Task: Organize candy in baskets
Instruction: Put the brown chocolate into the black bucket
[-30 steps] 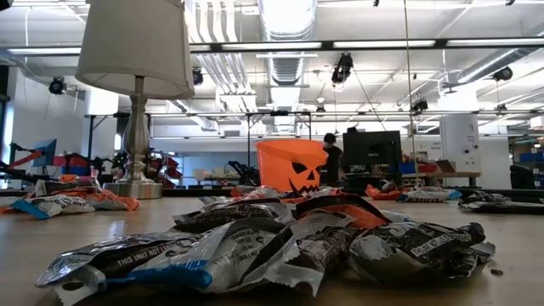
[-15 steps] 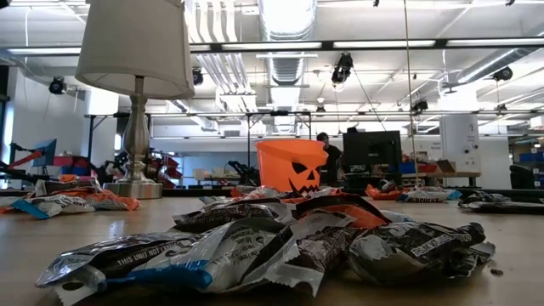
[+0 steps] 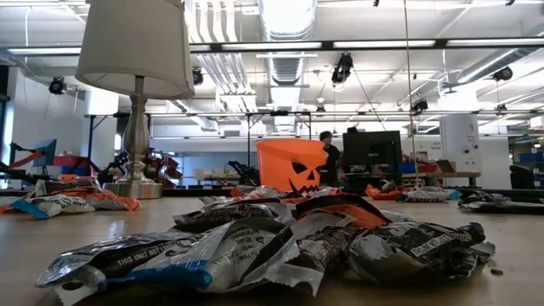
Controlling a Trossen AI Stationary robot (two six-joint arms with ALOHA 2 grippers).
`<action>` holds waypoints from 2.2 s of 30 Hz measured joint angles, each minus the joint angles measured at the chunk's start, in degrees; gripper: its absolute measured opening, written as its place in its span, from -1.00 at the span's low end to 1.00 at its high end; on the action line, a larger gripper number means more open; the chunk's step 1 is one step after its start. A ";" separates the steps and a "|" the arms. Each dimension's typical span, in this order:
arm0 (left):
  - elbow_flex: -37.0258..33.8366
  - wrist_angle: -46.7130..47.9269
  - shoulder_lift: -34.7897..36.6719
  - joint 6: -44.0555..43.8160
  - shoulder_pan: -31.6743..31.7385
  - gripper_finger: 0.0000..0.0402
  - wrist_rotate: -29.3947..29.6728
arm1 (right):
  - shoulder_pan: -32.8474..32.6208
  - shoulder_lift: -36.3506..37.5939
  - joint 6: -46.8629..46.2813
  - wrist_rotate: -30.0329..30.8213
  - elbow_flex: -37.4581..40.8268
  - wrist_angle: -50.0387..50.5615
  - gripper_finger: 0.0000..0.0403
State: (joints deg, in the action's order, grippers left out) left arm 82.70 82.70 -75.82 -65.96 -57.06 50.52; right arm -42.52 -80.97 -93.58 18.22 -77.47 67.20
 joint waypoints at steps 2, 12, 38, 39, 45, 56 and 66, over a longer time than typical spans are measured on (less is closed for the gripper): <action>0.00 -0.12 -1.31 0.54 1.72 -0.04 -0.04 | 1.51 0.15 4.85 0.00 0.00 0.02 -0.21; 0.00 -4.66 -4.67 4.84 11.45 -0.04 -2.59 | 4.61 4.78 19.10 -0.15 0.04 -0.07 -0.21; 0.00 -22.03 -15.38 47.50 34.65 -0.04 -26.70 | 5.81 10.43 24.21 -0.13 0.04 0.11 -0.21; 0.00 -22.67 -16.02 48.53 35.01 -0.04 -27.67 | 5.81 10.43 23.58 -0.13 0.04 0.10 -0.21; 0.00 -29.52 -21.50 56.03 36.45 -0.04 -32.46 | 5.81 10.43 19.78 -0.11 0.04 0.09 -0.21; 0.00 -33.59 -29.37 63.81 39.99 -0.04 -41.32 | 5.81 10.43 17.57 -0.09 0.04 0.04 -0.21; 0.00 -42.77 -30.81 61.04 40.26 -0.04 -50.09 | 5.81 10.40 21.51 -0.13 0.04 -0.02 -0.21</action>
State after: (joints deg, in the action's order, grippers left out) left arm 82.70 39.94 -106.63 -4.92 -16.80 0.43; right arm -36.71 -70.57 -72.06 18.09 -77.43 67.18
